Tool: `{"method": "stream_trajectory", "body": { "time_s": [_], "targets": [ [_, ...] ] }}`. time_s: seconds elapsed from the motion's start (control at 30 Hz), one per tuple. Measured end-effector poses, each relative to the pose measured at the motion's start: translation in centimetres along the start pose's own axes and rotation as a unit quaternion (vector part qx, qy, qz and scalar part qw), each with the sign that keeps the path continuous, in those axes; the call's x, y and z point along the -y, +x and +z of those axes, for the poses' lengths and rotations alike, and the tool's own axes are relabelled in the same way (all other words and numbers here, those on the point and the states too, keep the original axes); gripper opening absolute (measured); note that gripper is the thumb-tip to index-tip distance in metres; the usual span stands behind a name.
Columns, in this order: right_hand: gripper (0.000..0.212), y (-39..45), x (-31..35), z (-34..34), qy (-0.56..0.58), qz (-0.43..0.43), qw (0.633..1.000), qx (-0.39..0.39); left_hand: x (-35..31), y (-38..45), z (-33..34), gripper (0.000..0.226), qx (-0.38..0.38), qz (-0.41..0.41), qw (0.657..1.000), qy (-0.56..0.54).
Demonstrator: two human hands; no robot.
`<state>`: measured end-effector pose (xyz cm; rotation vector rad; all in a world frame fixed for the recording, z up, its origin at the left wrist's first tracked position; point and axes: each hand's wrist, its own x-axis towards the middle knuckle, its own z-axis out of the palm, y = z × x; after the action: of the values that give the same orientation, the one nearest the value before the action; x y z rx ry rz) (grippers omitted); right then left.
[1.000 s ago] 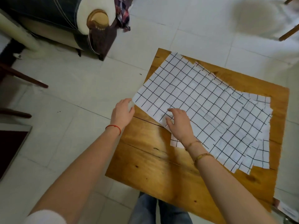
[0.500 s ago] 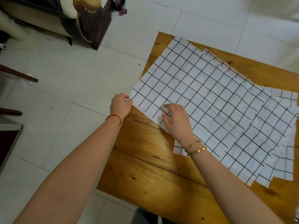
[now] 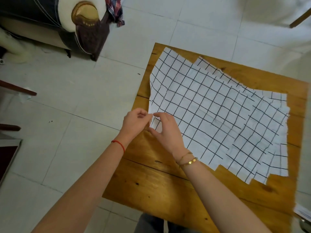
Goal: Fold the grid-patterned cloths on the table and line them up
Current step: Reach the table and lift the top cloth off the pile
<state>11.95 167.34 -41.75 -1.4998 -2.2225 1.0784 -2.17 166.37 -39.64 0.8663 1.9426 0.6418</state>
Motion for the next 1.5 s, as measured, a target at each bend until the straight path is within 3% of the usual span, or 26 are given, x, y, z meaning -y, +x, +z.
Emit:
{"method": "stream_trajectory", "body": {
  "time_s": [0.13,0.23,0.3,0.4,0.47,0.6,0.77,0.87,0.97,1.17,1.37,1.5],
  "targets": [
    [0.024,-1.7,0.9,-1.6,0.028,0.021,0.999,-0.034,-1.9,-3.0,0.3,0.011,0.044,0.05,0.998,-0.006],
    [0.013,-3.2,1.1,-3.4,0.049,0.032,0.996,-0.075,-3.3,-4.8,0.2,0.01,0.028,0.117,0.992,0.033],
    [0.016,-4.2,1.2,-5.1,0.053,0.031,0.994,-0.087,-4.3,-6.0,-0.1,0.026,0.018,0.181,0.982,0.048],
    [0.015,-6.0,1.2,-7.5,0.049,0.015,0.996,-0.079,-5.7,-7.1,-0.2,0.063,0.029,0.299,0.938,0.174],
    [0.013,-7.2,1.3,-9.2,0.045,0.004,0.997,-0.067,-7.0,-7.6,0.0,0.06,0.035,0.332,0.915,0.227],
    [0.012,-9.3,1.7,-13.0,0.037,0.006,0.996,-0.076,-9.9,-8.6,0.6,0.013,0.041,0.352,0.895,0.27],
    [0.02,-11.6,3.0,-17.7,0.016,0.012,0.992,-0.124,-13.3,-11.0,1.1,0.024,0.058,0.407,0.854,0.318],
    [0.013,-12.9,4.0,-20.7,-0.017,0.004,0.989,-0.146,-15.6,-12.9,1.0,0.026,0.069,0.428,0.842,0.32],
    [0.009,-14.2,5.1,-23.6,-0.04,-0.001,0.986,-0.162,-17.8,-14.7,0.4,0.021,0.076,0.425,0.846,0.313],
    [0.01,-17.2,6.9,-29.9,0.027,0.019,0.97,-0.24,-20.4,-17.3,-2.4,0.017,0.064,0.411,0.858,0.301],
    [0.013,-19.4,6.9,-36.0,0.067,0.055,0.945,-0.315,-22.9,-19.9,-5.2,0.02,0.002,0.408,0.868,0.282],
    [0.013,-21.0,6.8,-39.3,0.041,0.071,0.935,-0.345,-24.5,-21.1,-7.1,0.018,-0.029,0.441,0.856,0.269]
  ]
}}
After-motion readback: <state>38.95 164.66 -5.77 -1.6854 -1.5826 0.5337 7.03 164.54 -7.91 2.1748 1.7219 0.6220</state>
